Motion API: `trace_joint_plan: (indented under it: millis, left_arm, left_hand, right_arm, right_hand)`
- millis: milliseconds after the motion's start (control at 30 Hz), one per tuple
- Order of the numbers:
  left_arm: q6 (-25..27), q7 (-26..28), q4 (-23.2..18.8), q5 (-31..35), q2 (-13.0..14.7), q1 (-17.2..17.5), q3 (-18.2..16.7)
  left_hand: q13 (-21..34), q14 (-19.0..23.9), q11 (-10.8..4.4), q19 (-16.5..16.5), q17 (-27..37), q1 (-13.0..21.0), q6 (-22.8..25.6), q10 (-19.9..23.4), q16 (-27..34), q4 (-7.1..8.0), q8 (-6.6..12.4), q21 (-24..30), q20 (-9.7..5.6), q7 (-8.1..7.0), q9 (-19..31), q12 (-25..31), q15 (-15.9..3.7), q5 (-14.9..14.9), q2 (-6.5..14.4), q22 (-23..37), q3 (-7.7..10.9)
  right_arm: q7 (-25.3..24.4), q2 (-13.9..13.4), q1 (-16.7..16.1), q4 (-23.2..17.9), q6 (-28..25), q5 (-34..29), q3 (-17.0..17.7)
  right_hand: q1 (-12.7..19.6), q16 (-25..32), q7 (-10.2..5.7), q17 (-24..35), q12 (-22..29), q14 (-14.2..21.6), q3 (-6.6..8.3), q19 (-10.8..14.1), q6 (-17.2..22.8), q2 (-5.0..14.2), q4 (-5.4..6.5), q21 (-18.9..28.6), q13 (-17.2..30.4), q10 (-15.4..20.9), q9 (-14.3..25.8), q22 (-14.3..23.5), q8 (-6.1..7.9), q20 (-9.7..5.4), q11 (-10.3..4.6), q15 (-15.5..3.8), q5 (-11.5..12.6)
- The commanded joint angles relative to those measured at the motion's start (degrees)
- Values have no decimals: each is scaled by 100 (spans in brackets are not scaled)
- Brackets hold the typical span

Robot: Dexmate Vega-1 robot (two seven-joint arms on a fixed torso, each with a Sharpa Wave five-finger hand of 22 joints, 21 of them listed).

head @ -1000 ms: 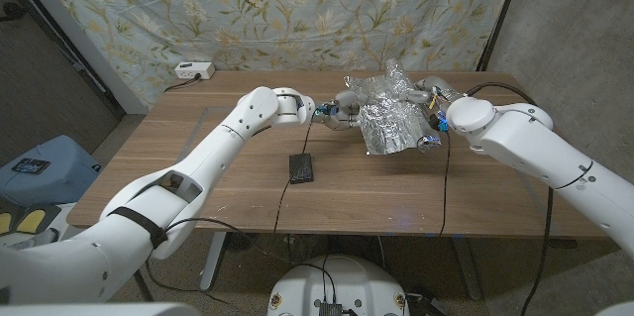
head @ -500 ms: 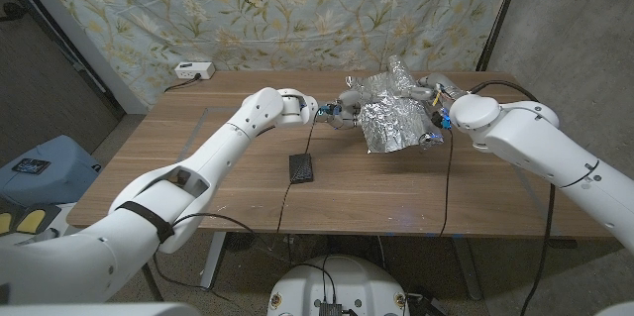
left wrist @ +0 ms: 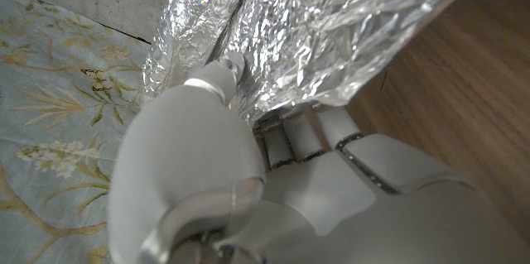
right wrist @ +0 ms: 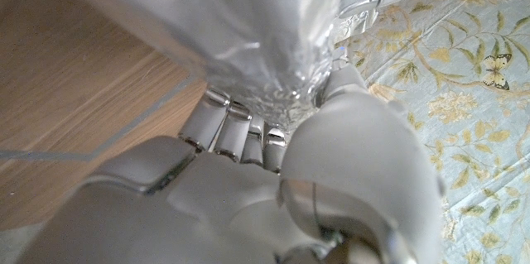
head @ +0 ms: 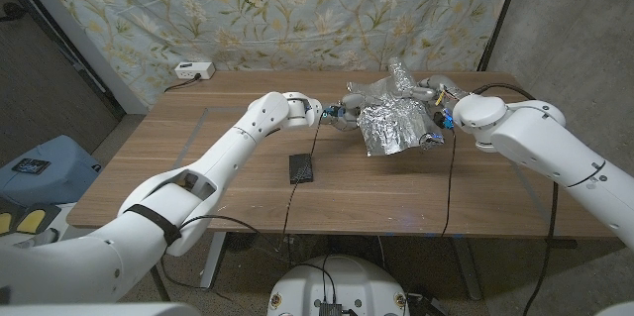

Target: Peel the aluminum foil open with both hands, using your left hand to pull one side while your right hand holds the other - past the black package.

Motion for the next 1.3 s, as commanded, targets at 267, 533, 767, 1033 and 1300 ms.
trace_joint_plan:
  millis: [267, 533, 767, 1033, 1300]
  left_arm:
    - [254, 469, -302, -170, 128, 185, -187]
    - [260, 531, -439, -239, 212, 263, -222]
    - [238, 512, -486, -270, 277, 294, -224]
    - [222, 565, -561, -317, 335, 352, -240]
    - [171, 534, -596, -310, 409, 371, -230]
  left_hand:
    - [61, 110, -184, 36, 32, 151, 463, 275, 4, -15, -45, 125, -62, 369, 33, 70, -39, -45, -52, 43, -16]
    - [70, 127, -202, 40, 46, 179, 418, 268, -10, 8, -96, 181, -83, 351, 36, 76, -53, -60, -57, 52, -25]
    - [61, 140, -205, 41, 63, 188, 382, 272, -26, 34, -146, 241, -105, 321, 38, 75, -62, -74, -57, 61, -39]
    - [79, 147, -232, 21, 82, 201, 387, 264, -43, 44, -175, 296, -118, 292, 41, 85, -78, -88, -70, 66, -56]
    - [83, 144, -241, -11, 93, 201, 361, 247, -63, 61, -209, 334, -122, 273, 43, 81, -71, -98, -61, 70, -64]
  right_arm:
    - [331, 112, -268, 527, 566, 1102, 503]
    - [443, 86, -358, 710, 849, 1500, 618]
    - [454, 57, -423, 800, 1036, 1756, 685]
    - [821, 129, -550, 1170, 1372, 2367, 883]
    - [996, 202, -610, 1458, 1606, 2874, 990]
  right_hand:
    - [60, -15, 161, 22, 262, 449, 96, -227, 34, 150, 66, 79, 36, 104, 23, 5, 14, -762, -78, -876, 4]
    - [32, -26, 171, 15, 251, 450, 99, -238, 31, 158, 80, 103, 23, 103, 25, 1, 12, -761, -69, -859, 3]
    - [26, -14, 163, 27, 238, 474, 109, -237, 48, 165, 81, 125, -4, 119, 28, -1, 18, -763, -75, -857, 3]
    - [16, -12, 176, 35, 240, 484, 122, -239, 60, 176, 84, 145, -12, 142, 31, -4, 21, -762, -82, -869, 3]
    - [20, -24, 167, 29, 201, 501, 150, -253, 80, 191, 80, 164, -73, 150, 36, -7, 27, -763, -80, -871, 3]
